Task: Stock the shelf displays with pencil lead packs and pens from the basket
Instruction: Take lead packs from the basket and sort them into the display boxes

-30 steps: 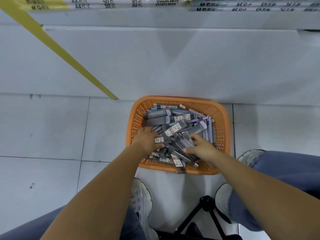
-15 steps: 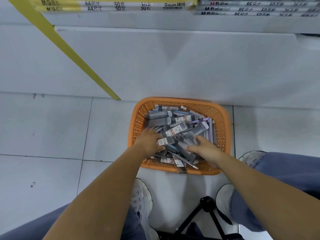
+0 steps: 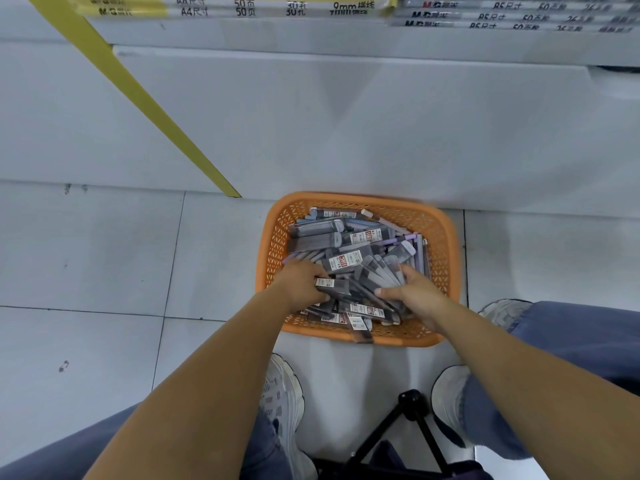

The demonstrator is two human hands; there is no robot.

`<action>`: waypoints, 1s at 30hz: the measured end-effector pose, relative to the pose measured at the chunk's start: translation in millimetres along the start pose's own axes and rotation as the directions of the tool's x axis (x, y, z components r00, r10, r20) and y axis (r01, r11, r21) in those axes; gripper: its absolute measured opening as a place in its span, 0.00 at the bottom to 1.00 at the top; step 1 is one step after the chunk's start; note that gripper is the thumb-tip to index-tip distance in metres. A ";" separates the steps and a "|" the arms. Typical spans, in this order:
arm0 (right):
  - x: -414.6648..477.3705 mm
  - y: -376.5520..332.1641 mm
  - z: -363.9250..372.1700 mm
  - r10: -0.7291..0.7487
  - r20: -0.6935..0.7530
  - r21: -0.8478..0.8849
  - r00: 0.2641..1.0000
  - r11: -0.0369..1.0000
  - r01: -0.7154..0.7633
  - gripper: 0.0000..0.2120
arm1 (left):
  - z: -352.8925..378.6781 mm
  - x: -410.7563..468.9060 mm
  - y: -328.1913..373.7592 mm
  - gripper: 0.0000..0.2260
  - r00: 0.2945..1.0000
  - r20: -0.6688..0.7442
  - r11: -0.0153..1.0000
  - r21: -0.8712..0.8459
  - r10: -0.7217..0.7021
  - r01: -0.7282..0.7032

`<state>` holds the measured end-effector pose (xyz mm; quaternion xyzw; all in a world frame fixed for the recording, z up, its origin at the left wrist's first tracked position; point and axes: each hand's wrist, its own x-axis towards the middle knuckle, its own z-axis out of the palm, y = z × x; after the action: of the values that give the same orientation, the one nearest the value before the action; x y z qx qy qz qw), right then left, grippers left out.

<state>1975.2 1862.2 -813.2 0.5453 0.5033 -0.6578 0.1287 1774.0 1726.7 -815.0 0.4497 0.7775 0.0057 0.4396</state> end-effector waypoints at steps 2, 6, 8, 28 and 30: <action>-1.7 -0.4 -0.8 -0.012 -0.021 0.028 1.000 1.000 0.013 0.21 | 2.2 -0.2 0.2 0.16 1.000 -0.020 1.000 0.003 -0.005 0.005; -8.8 -7.7 -4.0 -0.068 -0.055 0.007 0.996 0.998 0.069 0.13 | -0.8 -9.4 -2.1 0.09 0.995 -0.095 1.000 -0.002 0.006 -0.006; -14.3 -16.5 -5.2 -0.108 -0.075 -0.003 0.991 0.994 0.108 0.12 | -4.6 -17.1 -4.1 0.06 0.993 -0.121 0.995 -0.096 -0.002 -0.009; -194.8 -178.8 39.8 -0.718 -0.080 0.185 0.691 0.671 0.718 0.06 | -138.3 -164.1 133.9 0.19 0.895 -0.423 -0.156 -0.903 0.143 -0.401; -218.7 -192.8 36.0 -0.763 -0.059 0.137 0.643 0.632 0.763 0.07 | -151.8 -179.4 145.1 0.20 0.871 -0.465 -0.036 -0.884 0.159 -0.465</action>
<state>1896.9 1839.0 -531.0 0.2883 0.6354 -0.6874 -0.2014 1807.7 1745.4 -541.6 0.1845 0.4755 0.6854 0.5196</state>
